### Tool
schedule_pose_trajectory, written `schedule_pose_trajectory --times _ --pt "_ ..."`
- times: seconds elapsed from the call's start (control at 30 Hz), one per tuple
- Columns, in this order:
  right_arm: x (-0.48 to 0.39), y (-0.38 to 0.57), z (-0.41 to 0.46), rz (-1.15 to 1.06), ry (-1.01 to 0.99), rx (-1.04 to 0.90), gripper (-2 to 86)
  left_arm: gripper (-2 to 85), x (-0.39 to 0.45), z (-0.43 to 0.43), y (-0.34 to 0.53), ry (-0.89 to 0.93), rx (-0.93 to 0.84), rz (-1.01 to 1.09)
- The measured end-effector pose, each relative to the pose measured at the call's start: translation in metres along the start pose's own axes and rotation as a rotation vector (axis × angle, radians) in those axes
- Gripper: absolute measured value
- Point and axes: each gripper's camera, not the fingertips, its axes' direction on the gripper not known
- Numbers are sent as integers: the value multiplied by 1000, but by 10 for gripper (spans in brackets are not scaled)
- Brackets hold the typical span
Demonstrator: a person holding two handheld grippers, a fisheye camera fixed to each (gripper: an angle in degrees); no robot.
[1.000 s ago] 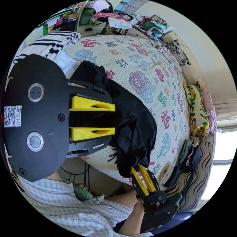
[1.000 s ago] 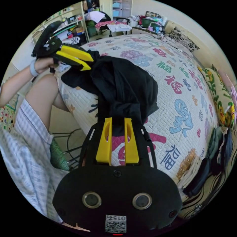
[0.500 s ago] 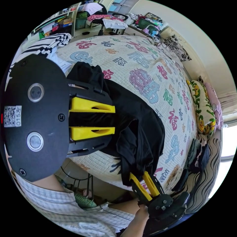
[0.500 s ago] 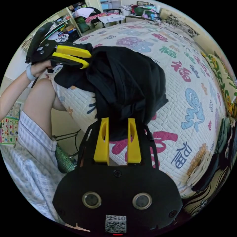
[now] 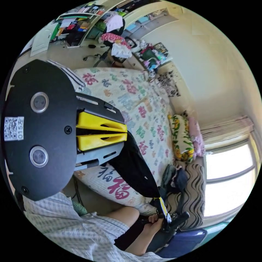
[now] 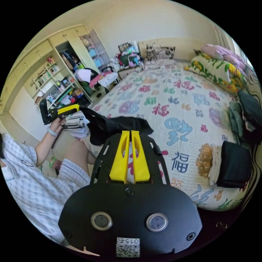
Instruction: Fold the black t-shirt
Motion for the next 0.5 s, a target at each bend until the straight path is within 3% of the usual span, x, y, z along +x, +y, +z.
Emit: schedule_pose_trajectory --times 0.2,0.5 --pt "-80 -17 -97 -225 48 219 -9 -2 -8 -134 -9 -122 236 5" --pt "-172 -3 -251 -481 134 440 -9 -4 8 -288 -14 -105 531 54"
